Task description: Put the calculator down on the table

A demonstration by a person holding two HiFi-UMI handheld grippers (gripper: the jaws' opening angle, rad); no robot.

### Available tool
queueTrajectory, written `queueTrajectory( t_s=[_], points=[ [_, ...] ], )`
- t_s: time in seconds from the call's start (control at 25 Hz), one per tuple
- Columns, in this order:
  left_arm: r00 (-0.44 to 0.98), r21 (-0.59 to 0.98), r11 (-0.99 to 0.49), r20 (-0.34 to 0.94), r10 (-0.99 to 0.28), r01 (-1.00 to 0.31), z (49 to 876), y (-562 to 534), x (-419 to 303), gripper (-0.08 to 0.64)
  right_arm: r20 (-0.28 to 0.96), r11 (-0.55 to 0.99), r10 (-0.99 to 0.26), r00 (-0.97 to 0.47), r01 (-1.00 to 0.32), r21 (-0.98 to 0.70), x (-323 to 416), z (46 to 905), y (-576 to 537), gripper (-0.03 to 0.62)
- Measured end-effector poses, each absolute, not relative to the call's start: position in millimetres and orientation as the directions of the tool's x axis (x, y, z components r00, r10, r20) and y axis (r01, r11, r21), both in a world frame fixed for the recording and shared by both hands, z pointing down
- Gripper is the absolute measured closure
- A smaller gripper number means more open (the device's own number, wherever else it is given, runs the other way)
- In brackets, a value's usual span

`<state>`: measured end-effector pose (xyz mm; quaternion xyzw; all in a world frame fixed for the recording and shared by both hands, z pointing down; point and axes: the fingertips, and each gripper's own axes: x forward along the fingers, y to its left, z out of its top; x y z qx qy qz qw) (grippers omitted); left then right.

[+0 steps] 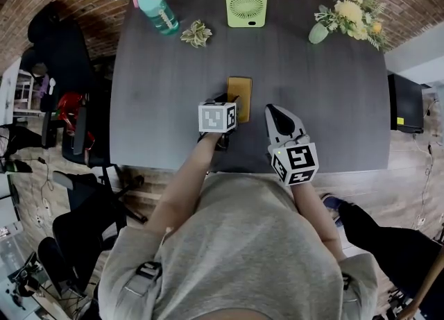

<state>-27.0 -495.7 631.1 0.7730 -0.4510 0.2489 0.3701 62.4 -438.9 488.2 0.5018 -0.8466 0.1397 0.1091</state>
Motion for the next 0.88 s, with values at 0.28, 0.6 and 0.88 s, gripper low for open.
queueTrajectory(
  t_s=[0.28,0.6,0.88],
  points=[
    [0.454,0.320,-0.330,0.719,-0.526,-0.888,630,-495,-29,0.382,0.322,0.453,-0.823,-0.467,-0.883,-0.123,65,486,-433,0.589],
    [0.423,0.228,-0.372,0.666,-0.614,-0.900,597,-478,-31,0.456,0.311,0.454,-0.828,-0.466,-0.883,-0.115,71,482,-414,0.589],
    [0.416,0.199,-0.376,0.595,-0.688,-0.905,562,-440,-29,0.497,0.296,0.465,-0.829,-0.475,-0.879,-0.107,74,481,-379,0.589]
  ],
)
